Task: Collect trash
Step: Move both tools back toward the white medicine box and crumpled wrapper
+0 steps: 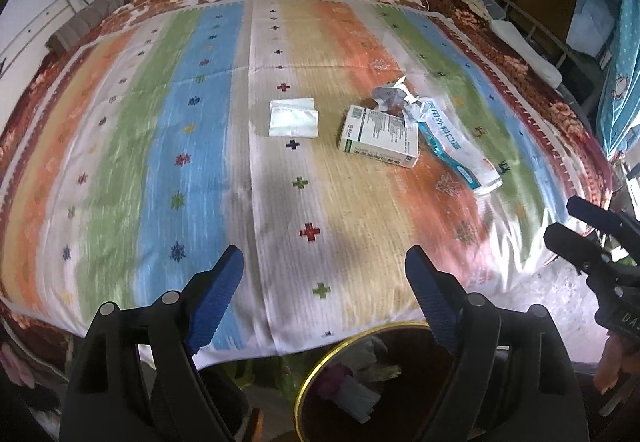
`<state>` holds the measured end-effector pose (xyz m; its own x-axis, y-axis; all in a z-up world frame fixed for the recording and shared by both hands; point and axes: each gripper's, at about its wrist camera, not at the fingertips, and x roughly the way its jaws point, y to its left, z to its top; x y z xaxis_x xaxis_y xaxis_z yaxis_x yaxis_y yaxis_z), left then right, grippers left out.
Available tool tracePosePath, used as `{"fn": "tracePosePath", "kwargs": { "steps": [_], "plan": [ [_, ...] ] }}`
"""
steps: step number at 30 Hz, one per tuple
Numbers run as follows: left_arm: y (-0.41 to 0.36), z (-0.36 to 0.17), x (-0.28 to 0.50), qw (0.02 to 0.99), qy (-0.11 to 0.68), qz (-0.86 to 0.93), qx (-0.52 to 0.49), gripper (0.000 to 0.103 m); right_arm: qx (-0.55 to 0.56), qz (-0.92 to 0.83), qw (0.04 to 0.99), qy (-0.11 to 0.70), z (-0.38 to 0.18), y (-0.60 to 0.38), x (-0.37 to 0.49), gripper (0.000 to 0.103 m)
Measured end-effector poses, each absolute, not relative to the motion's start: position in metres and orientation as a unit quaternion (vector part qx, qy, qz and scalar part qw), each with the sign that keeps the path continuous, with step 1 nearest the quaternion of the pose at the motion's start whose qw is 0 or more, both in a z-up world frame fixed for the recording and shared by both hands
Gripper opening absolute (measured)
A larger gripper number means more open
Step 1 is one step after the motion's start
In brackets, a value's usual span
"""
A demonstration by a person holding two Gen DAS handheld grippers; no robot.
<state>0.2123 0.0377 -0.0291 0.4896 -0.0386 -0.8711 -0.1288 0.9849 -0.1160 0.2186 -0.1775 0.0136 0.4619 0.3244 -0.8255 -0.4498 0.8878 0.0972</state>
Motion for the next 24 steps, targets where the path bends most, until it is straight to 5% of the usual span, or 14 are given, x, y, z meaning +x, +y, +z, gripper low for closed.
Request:
{"fn": "tracePosePath", "kwargs": {
  "steps": [24],
  "plan": [
    [0.052,-0.080,0.298,0.866,0.498,-0.042,0.015,0.086,-0.023,0.207,0.858,0.469,-0.037,-0.162,0.328,0.068]
  ]
}}
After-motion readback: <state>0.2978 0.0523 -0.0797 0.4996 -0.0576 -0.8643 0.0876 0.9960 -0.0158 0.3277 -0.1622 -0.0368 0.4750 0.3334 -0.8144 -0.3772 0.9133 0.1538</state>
